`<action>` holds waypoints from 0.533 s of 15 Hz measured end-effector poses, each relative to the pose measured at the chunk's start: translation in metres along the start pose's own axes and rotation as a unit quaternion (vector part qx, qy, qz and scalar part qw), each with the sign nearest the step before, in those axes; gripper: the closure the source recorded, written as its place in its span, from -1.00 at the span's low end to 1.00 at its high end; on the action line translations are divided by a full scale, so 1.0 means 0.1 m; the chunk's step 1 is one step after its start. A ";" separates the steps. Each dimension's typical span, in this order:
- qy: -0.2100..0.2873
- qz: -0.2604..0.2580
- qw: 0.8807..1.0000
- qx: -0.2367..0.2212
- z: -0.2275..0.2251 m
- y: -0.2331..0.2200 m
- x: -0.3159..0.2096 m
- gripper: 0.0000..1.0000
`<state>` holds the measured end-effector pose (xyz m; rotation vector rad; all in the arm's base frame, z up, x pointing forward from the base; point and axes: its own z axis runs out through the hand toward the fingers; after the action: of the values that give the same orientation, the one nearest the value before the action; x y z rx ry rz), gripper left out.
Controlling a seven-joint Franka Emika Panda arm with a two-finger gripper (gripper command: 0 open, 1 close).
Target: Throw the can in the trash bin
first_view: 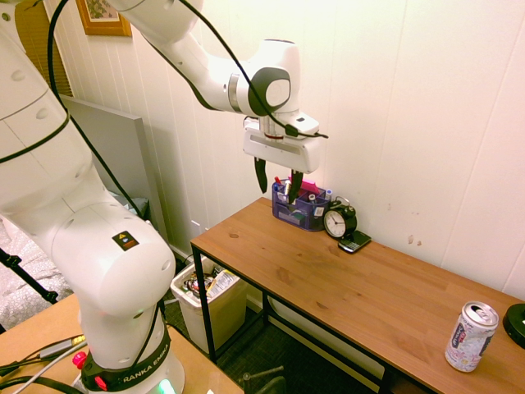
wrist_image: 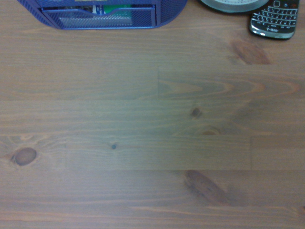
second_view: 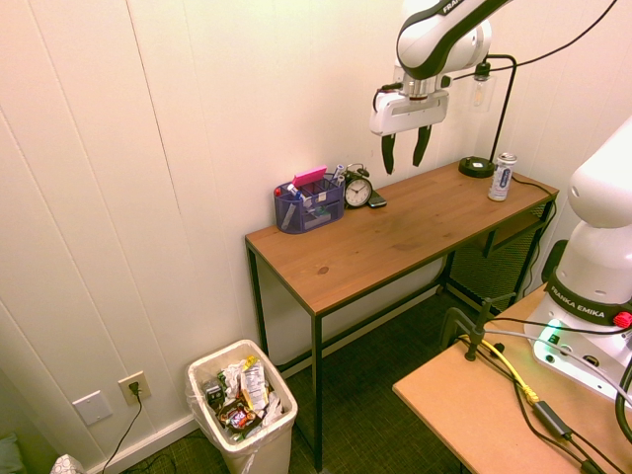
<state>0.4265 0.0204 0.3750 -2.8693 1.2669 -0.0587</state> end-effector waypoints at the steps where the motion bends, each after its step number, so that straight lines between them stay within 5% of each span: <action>1: -0.001 0.001 1.000 0.000 0.01 0.00 0.00 -1.00; 8: -0.034 0.102 0.994 -0.008 0.58 0.73 0.86 -1.00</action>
<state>0.4327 -0.0929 0.3184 -2.7114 1.5445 0.0492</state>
